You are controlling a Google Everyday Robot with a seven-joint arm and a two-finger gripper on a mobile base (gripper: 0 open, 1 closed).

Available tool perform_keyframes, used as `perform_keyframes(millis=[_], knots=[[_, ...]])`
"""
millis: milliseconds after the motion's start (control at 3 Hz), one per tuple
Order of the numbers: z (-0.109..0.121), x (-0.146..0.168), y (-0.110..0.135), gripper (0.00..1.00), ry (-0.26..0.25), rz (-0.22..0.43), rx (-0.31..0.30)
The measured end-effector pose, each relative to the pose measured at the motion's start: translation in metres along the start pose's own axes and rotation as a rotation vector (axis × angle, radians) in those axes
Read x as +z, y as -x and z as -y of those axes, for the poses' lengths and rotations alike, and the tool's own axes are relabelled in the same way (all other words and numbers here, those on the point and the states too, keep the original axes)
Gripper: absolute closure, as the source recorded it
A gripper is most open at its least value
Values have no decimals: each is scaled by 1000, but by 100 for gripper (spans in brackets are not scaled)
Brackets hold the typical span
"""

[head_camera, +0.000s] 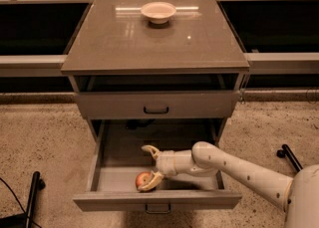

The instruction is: Pick apple from middle drawer and place on counter

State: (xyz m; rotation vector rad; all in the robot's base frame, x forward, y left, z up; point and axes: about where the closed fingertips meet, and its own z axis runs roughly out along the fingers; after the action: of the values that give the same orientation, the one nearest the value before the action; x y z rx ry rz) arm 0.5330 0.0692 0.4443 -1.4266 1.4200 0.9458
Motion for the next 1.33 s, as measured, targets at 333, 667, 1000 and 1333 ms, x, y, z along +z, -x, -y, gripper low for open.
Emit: perform_keyframes(millis=[333, 667, 1000, 1333], knots=[[6, -17, -5, 22, -19, 1, -16], [10, -21, -22, 22, -3, 11, -20], [10, -8, -29, 21, 68, 50, -55], [1, 19, -25, 19, 199, 82, -70]])
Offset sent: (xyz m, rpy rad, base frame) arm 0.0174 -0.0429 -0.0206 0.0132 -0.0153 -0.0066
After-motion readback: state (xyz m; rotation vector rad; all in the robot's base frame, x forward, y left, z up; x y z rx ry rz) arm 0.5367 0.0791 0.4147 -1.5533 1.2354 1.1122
